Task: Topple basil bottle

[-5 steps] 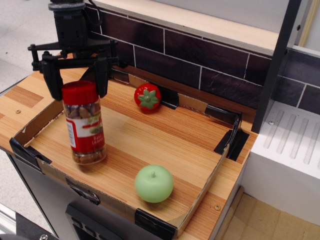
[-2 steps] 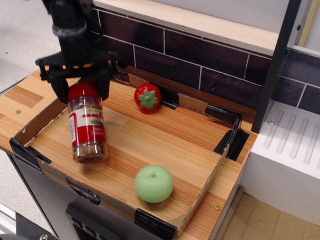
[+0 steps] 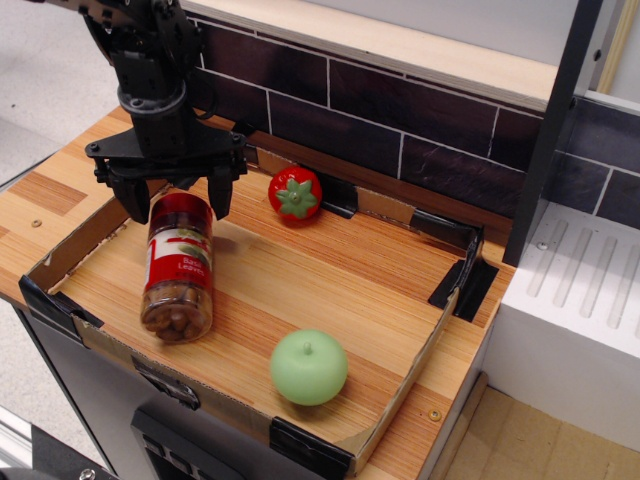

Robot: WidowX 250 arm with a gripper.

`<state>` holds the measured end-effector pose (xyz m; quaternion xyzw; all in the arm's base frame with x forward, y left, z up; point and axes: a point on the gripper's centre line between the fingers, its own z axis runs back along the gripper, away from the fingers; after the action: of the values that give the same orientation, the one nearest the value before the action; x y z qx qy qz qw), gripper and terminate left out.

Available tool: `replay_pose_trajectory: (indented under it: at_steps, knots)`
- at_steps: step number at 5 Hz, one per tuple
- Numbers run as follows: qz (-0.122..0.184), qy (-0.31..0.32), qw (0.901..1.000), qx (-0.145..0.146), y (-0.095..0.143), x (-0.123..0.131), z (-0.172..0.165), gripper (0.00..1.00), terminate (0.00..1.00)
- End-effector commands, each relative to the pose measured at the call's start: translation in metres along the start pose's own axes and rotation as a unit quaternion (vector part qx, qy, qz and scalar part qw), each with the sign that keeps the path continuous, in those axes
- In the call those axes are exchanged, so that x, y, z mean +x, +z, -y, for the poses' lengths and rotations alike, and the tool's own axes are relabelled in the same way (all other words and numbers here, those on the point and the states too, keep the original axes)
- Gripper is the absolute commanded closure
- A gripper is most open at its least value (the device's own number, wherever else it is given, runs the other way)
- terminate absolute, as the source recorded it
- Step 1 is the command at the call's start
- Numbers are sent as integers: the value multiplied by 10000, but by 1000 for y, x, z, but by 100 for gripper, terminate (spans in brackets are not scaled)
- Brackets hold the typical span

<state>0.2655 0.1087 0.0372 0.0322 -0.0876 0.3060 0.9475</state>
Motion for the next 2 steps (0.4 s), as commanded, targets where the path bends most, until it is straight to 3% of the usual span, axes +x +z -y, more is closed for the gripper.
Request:
replay_pose_trajectory:
  at_steps: [1, 2]
  knots:
    - [-148, 394, 9991, -19, 45, 25, 4, 0, 0]
    - [-331, 454, 9984, -71, 62, 28, 9, 0, 0]
